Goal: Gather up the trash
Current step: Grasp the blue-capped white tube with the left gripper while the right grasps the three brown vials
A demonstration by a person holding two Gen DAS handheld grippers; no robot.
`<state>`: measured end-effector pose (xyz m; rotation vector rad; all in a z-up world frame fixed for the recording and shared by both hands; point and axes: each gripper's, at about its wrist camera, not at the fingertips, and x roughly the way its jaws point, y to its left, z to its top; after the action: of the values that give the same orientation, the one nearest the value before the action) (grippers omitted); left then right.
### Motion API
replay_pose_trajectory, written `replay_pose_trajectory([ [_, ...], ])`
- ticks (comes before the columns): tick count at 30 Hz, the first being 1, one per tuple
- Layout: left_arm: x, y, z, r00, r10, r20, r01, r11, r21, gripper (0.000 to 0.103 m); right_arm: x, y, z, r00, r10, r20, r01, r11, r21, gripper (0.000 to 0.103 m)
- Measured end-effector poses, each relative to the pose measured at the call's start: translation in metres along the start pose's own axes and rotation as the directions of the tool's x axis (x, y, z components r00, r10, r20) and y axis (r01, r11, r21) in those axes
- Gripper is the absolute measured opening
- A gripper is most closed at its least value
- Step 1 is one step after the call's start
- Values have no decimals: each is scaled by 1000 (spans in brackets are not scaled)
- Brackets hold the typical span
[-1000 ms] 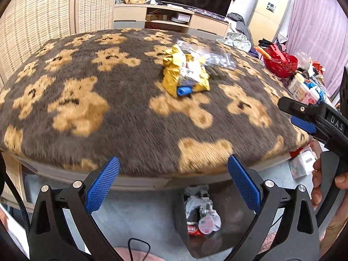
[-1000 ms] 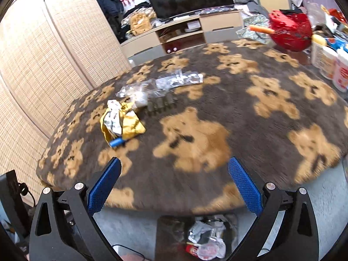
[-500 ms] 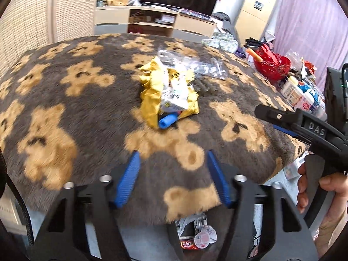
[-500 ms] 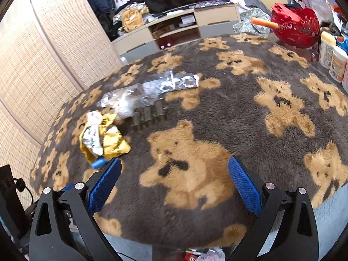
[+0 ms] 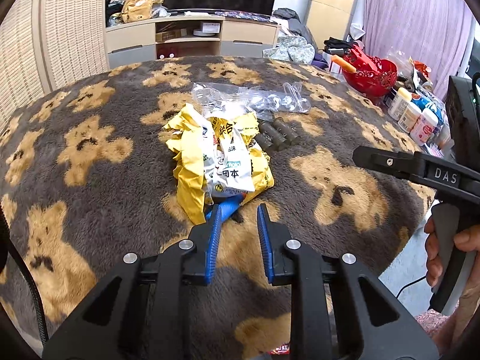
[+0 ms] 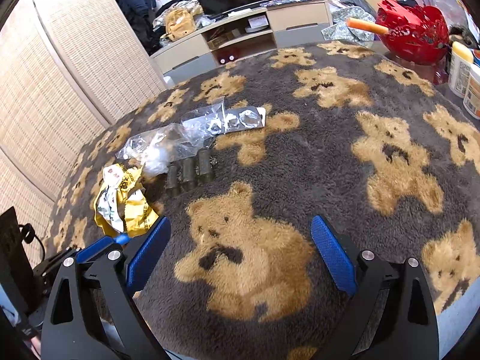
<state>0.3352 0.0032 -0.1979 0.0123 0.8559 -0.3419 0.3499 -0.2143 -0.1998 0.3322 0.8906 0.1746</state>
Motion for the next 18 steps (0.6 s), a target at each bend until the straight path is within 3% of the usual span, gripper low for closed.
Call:
replay_pose_trajectory([
  [13,17,6,7,999,19,-34,-17,998,67,27,26,4,19,1000,12,-24,-13,1000,-5,95],
  [18,27,4,1,999,10,-54,-7,997,71,27,51,9,28,997,22,-70,-22,1000,6,84],
])
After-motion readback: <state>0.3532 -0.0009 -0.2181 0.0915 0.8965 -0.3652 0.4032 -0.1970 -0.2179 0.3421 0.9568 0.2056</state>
